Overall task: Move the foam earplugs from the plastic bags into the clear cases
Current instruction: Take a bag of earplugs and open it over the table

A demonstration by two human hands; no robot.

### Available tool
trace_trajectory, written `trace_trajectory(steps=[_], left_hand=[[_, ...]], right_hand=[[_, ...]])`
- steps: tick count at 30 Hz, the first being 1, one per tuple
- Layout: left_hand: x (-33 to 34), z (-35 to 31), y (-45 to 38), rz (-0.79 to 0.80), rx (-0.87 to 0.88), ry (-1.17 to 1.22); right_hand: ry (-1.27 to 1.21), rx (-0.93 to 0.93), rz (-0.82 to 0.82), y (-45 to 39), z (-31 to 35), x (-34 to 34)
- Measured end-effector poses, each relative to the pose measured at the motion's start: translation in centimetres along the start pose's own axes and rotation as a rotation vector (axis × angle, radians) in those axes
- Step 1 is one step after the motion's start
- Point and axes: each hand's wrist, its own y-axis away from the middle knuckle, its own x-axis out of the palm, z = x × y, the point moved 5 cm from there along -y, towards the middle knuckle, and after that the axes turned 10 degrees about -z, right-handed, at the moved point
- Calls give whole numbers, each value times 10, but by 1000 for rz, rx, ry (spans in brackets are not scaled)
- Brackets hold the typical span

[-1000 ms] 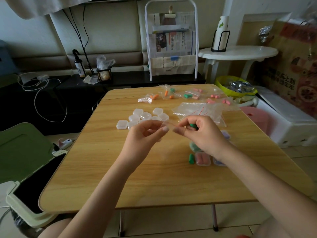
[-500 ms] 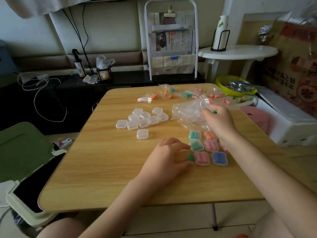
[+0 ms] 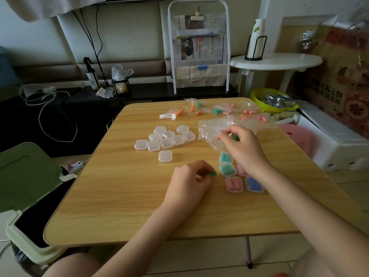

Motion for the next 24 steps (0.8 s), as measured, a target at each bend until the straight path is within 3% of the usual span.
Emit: trace_trajectory(steps=[4, 9, 11, 14, 19, 24], left_hand=[[-18, 15, -12, -202, -210, 219], [-25, 17, -14, -236, -205, 221], [-26, 18, -16, -195, -161, 149], [-33, 28, -24, -110, -30, -171], [-41, 53, -29, 52, -51, -471], [-43, 55, -30, 3, -90, -424]], right_hand=[[40, -31, 281, 17, 6, 20], [-101, 49, 331, 26, 12, 30], [-115, 86, 315, 25, 11, 33], [-141, 221, 229, 19, 3, 33], [-287, 293, 197, 17, 2, 28], [-508, 400, 476, 36, 13, 39]])
